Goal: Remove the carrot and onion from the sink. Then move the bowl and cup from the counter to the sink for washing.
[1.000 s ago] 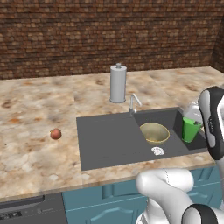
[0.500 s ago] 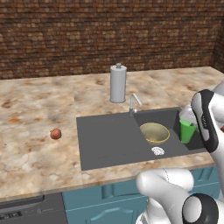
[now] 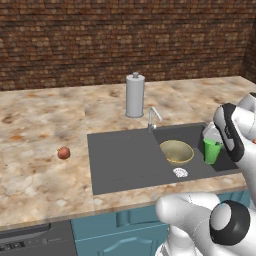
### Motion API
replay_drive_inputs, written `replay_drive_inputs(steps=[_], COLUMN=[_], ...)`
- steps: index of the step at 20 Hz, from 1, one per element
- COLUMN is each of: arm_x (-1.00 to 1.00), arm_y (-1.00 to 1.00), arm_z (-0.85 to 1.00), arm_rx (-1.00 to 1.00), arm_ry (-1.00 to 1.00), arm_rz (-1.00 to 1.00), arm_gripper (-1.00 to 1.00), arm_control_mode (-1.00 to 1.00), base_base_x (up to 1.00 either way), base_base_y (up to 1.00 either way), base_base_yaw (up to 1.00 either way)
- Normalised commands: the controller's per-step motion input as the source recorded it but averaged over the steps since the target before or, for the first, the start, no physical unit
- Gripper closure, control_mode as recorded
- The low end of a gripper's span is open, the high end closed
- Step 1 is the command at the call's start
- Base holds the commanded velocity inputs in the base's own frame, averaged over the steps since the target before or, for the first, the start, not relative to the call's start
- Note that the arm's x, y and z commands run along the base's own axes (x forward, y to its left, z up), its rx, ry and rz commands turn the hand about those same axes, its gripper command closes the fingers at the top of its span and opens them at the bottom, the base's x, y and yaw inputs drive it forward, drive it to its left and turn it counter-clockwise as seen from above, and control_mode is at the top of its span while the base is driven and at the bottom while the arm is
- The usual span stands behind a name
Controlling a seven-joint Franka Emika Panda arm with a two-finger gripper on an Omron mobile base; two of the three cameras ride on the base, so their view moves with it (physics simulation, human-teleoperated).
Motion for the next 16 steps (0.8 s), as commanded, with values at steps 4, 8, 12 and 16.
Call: replay_drive_inputs(steps=[4, 8, 12, 16], arm_x=[0.28, 0.28, 0.29, 0.31], arm_y=[-0.11, -0.07, -0.09, -0.05], arm_z=[-0.26, -0.27, -0.26, -0.28], arm_rx=[0.0, 0.0, 0.0, 0.0], arm_ry=[0.0, 0.0, 0.0, 0.0], arm_rz=[0.03, 0.04, 0.06, 0.09], arm_gripper=[1.0, 1.0, 1.0, 1.0], arm_control_mode=[-1.0, -1.0, -1.0, -1.0], base_base_x=[0.0, 0.0, 0.0, 0.0], base_base_y=[0.0, 0.0, 0.0, 0.0], base_base_yaw=[0.0, 0.0, 0.0, 0.0])
